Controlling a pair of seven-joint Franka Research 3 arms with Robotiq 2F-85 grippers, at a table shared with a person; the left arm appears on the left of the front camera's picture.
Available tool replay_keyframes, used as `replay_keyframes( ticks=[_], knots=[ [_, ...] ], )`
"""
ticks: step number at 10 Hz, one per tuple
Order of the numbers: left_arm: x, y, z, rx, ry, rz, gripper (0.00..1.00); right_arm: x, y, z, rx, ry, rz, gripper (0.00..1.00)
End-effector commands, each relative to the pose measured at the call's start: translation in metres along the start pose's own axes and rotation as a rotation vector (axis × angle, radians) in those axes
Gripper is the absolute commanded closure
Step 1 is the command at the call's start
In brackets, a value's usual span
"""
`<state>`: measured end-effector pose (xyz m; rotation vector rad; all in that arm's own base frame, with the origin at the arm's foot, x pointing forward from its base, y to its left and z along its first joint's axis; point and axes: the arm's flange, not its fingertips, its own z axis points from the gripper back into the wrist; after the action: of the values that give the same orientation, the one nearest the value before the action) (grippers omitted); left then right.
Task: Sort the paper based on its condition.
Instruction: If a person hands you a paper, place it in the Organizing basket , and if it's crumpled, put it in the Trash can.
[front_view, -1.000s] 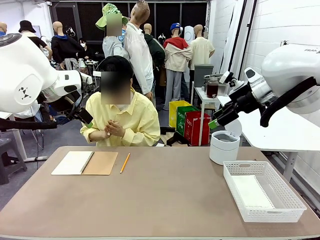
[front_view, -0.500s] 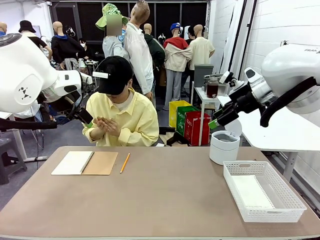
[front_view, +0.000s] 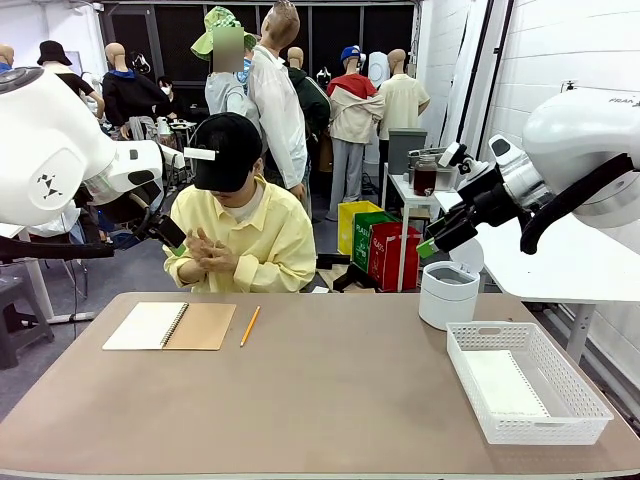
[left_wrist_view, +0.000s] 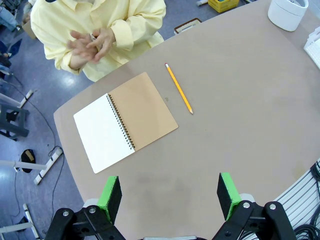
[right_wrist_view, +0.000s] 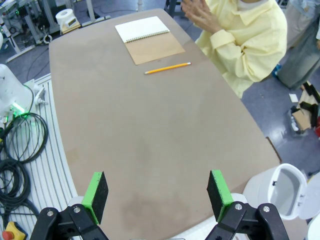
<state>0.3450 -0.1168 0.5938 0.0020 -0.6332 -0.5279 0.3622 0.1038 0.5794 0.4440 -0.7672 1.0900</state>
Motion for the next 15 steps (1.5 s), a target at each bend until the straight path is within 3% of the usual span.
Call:
replay_keyframes(
  ticks=[1,15],
  knots=[
    [-0.0004,0.0004,0.0007,-0.004,0.005,0.001,0.00,0.0003,0.0002,-0.0007,0.009,-0.015,0.000,0.00],
    [-0.0004,0.0004,0.0007,-0.004,0.005,0.001,0.00,0.0003,0.0002,-0.0007,0.009,-0.015,0.000,0.00]
  ],
)
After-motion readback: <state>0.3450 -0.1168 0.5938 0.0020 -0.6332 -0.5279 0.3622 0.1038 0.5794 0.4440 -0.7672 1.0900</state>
